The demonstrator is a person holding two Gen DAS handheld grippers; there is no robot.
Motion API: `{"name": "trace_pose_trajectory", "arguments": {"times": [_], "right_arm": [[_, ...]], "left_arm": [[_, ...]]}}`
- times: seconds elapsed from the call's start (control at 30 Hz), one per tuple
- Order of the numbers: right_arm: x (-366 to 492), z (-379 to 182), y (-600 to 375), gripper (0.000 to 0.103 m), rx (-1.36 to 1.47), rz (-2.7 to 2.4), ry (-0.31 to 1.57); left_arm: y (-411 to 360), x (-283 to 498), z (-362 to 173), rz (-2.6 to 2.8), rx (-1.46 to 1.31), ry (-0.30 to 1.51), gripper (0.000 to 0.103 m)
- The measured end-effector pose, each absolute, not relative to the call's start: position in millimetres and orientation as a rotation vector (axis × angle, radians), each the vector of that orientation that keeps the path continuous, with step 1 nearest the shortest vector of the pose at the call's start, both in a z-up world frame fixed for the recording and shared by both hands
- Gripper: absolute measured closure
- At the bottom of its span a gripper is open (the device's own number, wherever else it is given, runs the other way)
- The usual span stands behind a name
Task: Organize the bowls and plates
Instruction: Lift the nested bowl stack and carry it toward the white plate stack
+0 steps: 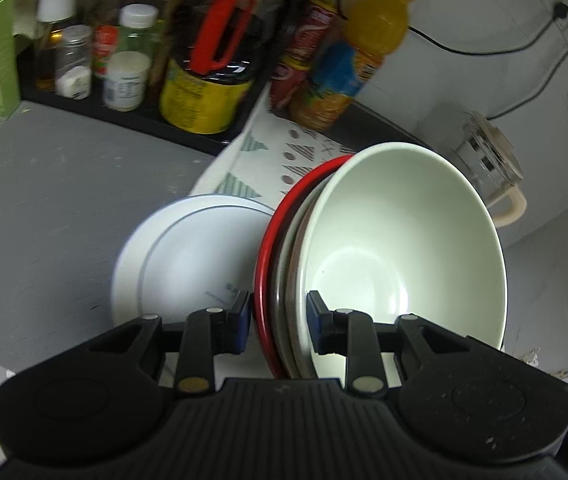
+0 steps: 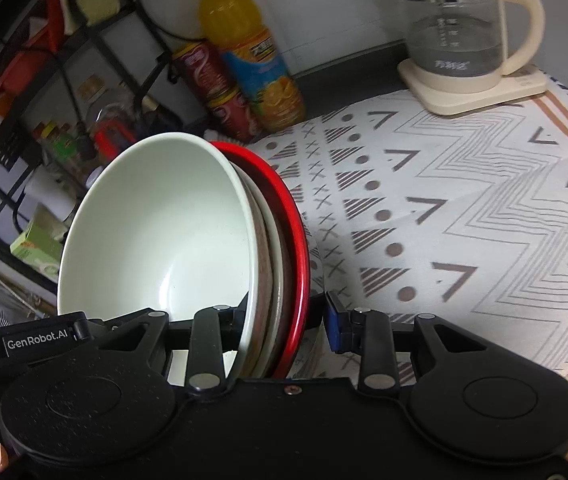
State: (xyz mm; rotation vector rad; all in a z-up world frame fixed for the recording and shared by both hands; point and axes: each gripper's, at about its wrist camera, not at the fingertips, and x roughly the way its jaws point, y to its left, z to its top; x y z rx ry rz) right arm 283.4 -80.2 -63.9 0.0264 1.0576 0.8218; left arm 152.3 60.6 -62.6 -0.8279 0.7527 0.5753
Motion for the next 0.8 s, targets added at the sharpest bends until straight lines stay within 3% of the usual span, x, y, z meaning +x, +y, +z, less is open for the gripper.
{"name": "trace_pose_trajectory", "arguments": {"times": [0.8], "right_arm": [[269.8, -108.1, -28.7, 0.07, -0.052, 0.846, 1.191]], "left_arm": [[97.0, 118.6, -104.6, 0.673, -0.919, 0.811, 0.076]]}}
